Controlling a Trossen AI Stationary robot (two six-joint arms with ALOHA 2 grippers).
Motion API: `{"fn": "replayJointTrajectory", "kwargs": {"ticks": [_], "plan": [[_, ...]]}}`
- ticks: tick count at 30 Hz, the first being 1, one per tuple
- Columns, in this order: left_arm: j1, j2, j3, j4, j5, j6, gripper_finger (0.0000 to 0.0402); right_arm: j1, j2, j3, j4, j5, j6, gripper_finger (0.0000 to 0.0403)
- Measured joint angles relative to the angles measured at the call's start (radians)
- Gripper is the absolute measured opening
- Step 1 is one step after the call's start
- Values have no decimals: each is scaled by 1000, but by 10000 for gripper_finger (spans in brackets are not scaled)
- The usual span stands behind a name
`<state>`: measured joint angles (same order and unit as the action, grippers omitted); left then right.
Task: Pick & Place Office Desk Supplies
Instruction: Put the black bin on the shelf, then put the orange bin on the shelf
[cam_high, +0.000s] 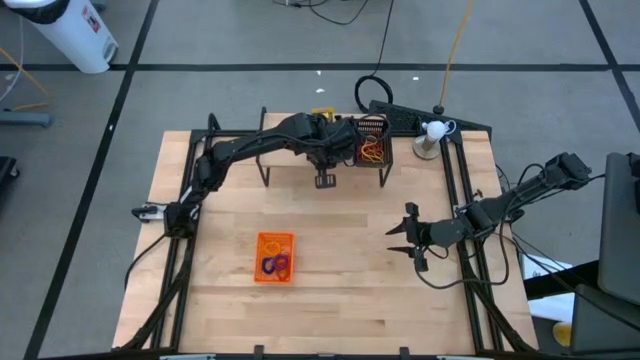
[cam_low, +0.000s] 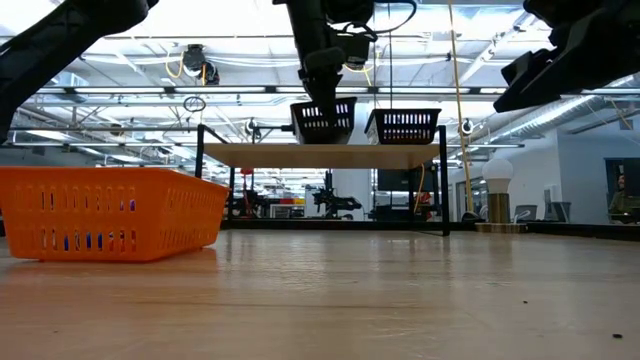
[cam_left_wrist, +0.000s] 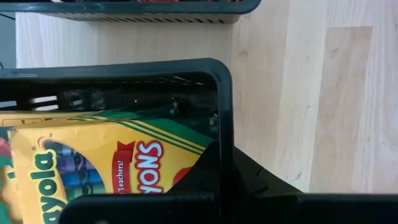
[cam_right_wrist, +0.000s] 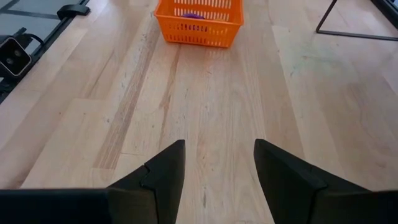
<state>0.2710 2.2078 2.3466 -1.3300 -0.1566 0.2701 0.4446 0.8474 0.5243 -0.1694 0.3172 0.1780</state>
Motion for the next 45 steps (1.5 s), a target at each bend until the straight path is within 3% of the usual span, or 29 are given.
{"fn": "replayJointTrajectory", "kwargs": {"ticks": [18,41,45], "plan": [[0,0,0,2,52,-9,14,0,0,0,24,-5,4,183],[-2,-1,0,33,42,-16,180,0,0,0,31,-5,16,183],[-14,-7,0,23,-14,-14,196,0,0,0,31,-5,15,183]]}}
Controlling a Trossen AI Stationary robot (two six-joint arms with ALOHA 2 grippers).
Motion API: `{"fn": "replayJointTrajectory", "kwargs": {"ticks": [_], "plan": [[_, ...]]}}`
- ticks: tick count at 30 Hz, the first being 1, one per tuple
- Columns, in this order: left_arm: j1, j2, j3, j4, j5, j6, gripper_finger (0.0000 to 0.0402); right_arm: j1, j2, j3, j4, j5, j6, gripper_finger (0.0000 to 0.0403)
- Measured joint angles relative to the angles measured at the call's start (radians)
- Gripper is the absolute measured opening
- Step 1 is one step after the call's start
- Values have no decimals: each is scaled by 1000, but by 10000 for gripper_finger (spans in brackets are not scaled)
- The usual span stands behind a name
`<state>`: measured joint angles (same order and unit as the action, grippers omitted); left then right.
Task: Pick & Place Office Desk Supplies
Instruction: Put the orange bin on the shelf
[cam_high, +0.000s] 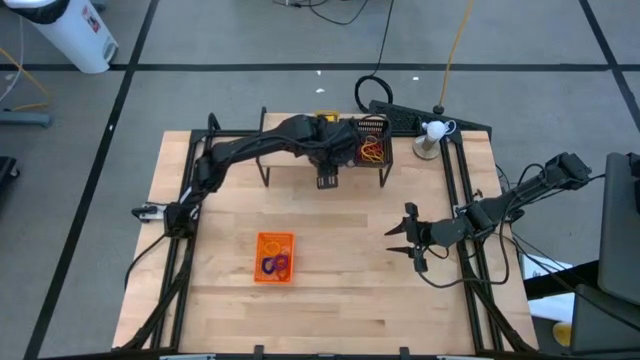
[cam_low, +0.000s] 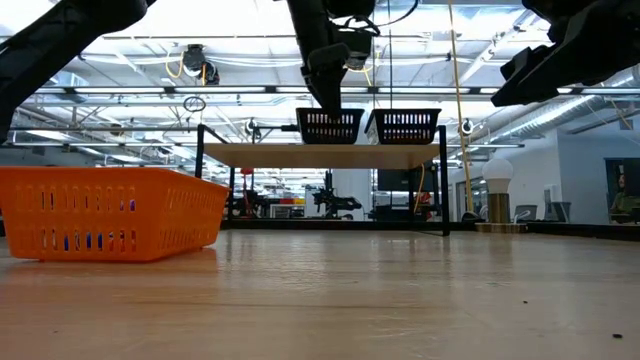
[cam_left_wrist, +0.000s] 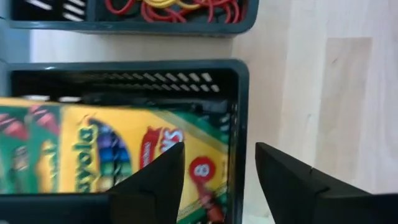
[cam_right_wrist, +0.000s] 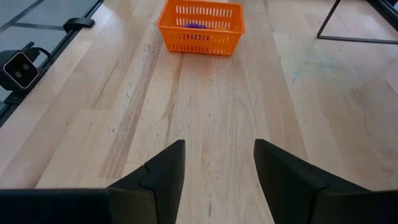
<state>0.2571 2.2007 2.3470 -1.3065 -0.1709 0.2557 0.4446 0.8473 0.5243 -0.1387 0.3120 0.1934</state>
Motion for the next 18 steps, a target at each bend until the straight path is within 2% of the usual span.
{"fn": "replayJointTrajectory", "kwargs": {"ticks": [3,10,18], "plan": [[-11,-13,0,-7,-44,11,204,0,0,0,0,0,0,183],[-35,-67,8,-31,-46,-12,209,0,0,0,9,0,0,183],[-149,-154,11,-89,-34,-94,209,0,0,0,7,1,-2,183]]}}
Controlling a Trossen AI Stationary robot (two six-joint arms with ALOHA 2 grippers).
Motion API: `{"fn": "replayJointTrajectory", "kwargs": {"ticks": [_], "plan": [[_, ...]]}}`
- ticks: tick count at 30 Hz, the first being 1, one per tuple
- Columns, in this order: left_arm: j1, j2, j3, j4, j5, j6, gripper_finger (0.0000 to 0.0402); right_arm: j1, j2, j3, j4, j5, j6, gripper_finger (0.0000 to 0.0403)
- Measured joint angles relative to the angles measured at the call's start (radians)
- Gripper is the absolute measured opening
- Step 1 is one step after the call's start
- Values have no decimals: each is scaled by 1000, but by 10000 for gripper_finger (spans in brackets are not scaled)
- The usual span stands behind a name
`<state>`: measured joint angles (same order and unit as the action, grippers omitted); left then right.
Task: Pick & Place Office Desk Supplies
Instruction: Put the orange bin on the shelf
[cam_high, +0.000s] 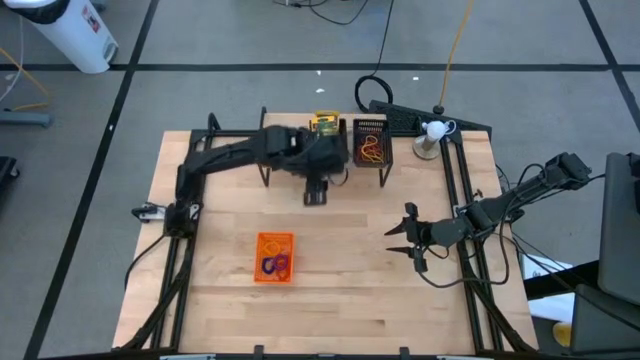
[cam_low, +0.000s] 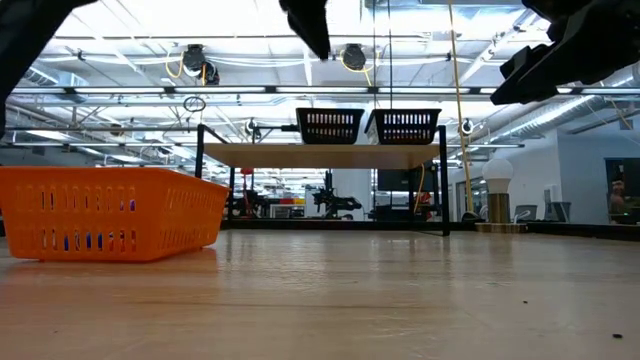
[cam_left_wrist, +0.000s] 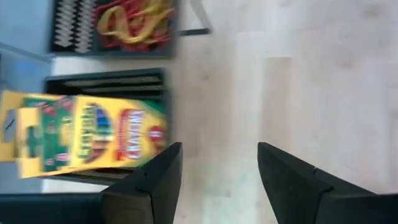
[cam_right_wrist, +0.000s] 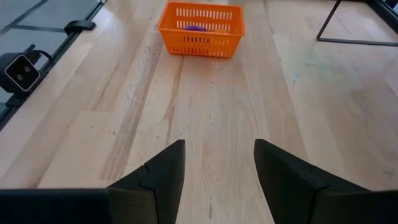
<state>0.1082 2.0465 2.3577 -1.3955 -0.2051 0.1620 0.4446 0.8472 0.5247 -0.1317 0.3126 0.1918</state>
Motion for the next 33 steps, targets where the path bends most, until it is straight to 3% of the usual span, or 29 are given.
{"fn": "replayJointTrajectory", "kwargs": {"ticks": [8,18,26,33], "plan": [[-239,-12,-4,-177,-9,-203,209,0,10,0,38,0,12,183],[-518,18,-32,-175,-26,-489,209,2,34,-43,261,-54,1,183],[-602,17,-279,-174,27,-655,209,3,34,-70,310,-82,-2,183],[-607,18,-493,-158,154,-753,209,3,34,-70,323,-82,-2,183]]}}
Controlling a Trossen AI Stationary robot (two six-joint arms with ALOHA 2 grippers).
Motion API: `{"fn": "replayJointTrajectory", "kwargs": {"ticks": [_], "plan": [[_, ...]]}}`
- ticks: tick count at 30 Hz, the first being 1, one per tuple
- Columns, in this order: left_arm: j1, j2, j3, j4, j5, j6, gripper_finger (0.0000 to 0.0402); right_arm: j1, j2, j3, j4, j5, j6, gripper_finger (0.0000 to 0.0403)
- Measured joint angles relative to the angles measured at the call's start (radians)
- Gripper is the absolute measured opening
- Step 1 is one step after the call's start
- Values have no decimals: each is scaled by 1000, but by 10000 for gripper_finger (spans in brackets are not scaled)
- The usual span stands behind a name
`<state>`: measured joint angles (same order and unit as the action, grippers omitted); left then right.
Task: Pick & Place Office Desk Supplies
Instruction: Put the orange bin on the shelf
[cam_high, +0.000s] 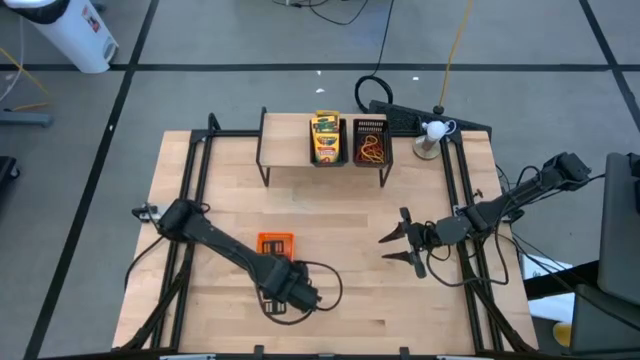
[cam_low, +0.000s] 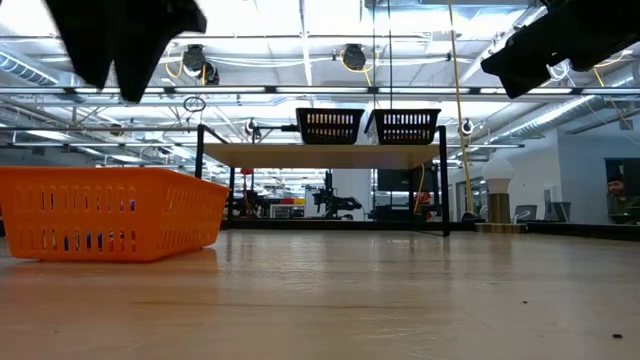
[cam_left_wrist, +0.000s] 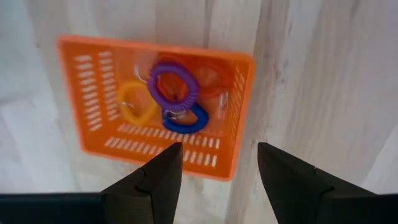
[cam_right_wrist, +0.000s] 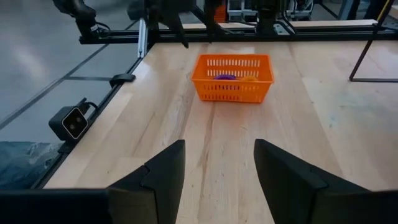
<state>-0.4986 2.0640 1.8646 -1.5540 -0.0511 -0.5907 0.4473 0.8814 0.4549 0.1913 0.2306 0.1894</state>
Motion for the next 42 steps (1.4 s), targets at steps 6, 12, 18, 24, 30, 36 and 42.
{"fn": "replayJointTrajectory", "kwargs": {"ticks": [6,12,18,24,30,36,42], "plan": [[-1,0,-84,138,28,18,209,0,0,0,-2,0,3,183],[0,0,-121,187,54,32,209,0,0,-6,-8,0,7,183],[-1,0,-130,193,54,34,209,0,0,-35,19,0,7,183],[-1,0,-166,200,54,35,209,0,0,-35,22,0,7,183],[-1,0,-235,232,81,29,209,0,0,-35,22,0,7,183],[-1,0,-297,322,87,29,209,0,0,-35,23,0,8,183],[3,-1,-341,395,113,31,206,0,0,-35,30,0,16,183]]}}
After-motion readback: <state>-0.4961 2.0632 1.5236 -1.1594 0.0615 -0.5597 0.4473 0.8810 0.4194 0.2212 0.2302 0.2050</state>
